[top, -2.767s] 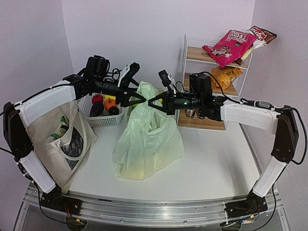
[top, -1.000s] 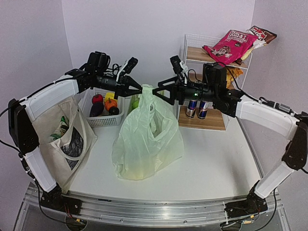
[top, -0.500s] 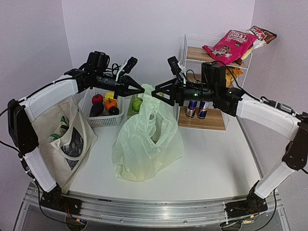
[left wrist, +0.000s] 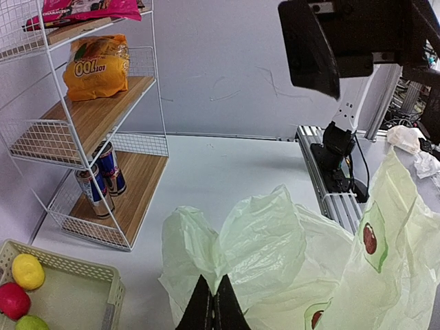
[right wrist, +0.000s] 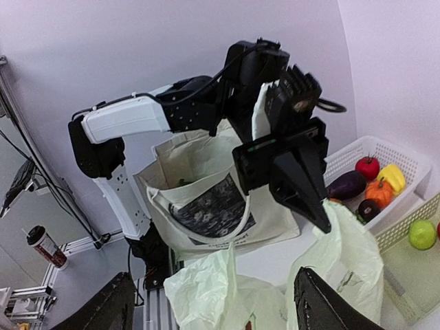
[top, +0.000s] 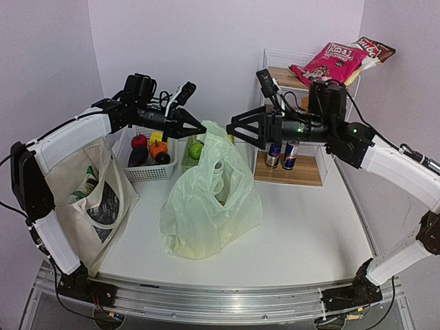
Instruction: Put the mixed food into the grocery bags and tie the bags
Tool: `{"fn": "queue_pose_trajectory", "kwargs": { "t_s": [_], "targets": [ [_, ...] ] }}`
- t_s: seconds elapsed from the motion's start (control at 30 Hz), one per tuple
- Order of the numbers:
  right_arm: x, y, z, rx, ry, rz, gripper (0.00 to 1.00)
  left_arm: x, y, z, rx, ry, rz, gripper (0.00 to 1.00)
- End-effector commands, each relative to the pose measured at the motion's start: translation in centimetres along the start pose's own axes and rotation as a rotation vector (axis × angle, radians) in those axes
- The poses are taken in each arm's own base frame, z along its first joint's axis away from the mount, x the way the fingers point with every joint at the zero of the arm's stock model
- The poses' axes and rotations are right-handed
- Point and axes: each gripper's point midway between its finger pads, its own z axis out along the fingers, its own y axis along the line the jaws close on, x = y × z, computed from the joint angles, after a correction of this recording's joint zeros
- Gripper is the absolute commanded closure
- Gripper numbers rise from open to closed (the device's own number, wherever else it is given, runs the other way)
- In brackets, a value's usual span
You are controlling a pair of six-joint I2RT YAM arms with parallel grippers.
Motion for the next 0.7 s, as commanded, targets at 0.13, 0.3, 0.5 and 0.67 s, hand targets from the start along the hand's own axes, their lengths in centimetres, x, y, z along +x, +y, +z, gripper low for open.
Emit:
{"fn": "queue_pose_trajectory", "kwargs": {
  "t_s": [0.13,0.3,0.5,0.67],
  "targets": [
    [3.4,-0.4,1.9,0.003,0.099,0.061,0.25,-1.7,-1.6,-1.2,0.014,-0.022,0.034,1.00],
    [4.7,-1.2,3.1,0.003,0.130,0.076,0.27,-1.8,-1.9,-1.3,0.022,-0.022,0.036,1.00],
    [4.0,-1.3,3.9,-0.015,0.122,0.058,0.81,-1.7,-2.4,-1.5,0.040,-0.022,0.036,1.00],
    [2.3,-5.1,2.9,0.234,0.044,-0.005,1.00,-1.7,-3.7,-1.9,0.068,-0.019,0.071,1.00]
  ]
}}
